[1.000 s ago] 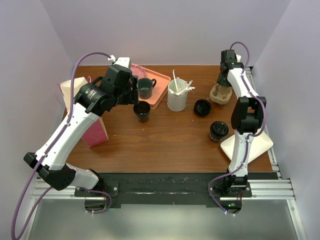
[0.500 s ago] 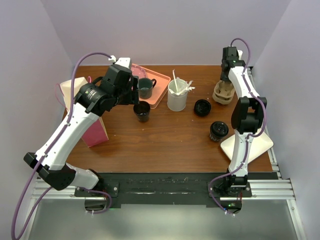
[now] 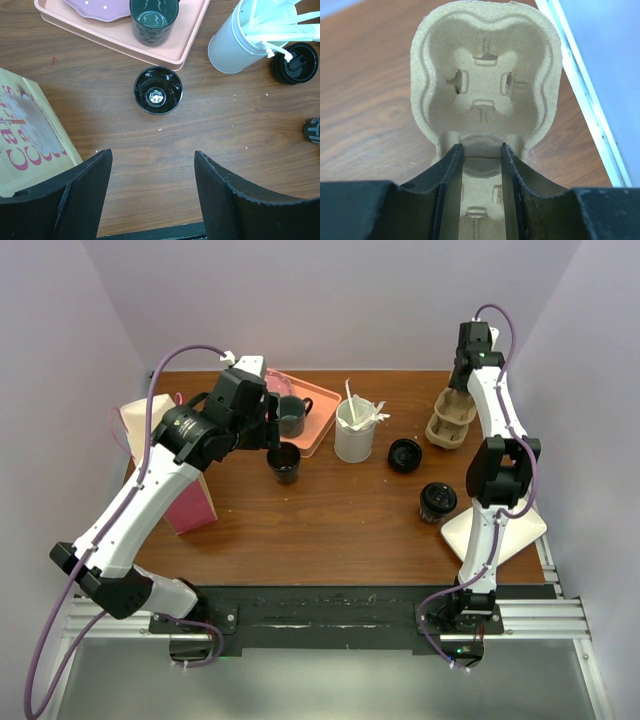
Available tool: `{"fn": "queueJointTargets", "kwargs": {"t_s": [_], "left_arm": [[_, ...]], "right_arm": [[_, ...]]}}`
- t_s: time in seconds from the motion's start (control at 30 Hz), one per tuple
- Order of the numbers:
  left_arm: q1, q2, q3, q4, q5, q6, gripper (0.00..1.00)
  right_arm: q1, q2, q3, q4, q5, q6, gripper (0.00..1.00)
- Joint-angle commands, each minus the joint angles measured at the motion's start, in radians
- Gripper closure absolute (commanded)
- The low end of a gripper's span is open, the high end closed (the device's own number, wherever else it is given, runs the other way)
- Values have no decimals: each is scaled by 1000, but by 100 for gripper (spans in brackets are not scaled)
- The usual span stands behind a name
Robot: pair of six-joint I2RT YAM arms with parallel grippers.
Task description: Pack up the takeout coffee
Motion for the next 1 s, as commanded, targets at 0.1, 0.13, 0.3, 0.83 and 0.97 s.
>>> {"fn": "queueJointTargets", "kwargs": {"t_s": [0.1,0.13,0.3,0.83,0.97], "left_arm": [[1,16,89,-44,-210,-23,29],[5,24,108,-70,-247,-31,29],[72,27,185,-213,-457,-100,29],[209,-14,10,-159,-648,-149,31],[272,55,83,-119,-544,-125,34]], "right_arm": [[10,-88,49,-61,-65,12,74],[15,-107,48,-66,-69,12,74],[50,-182,12,-93,-108,17,73],[154,-352,-49,-103,-298,23,73],[154,-337,15,-136,-388,67,73]]}}
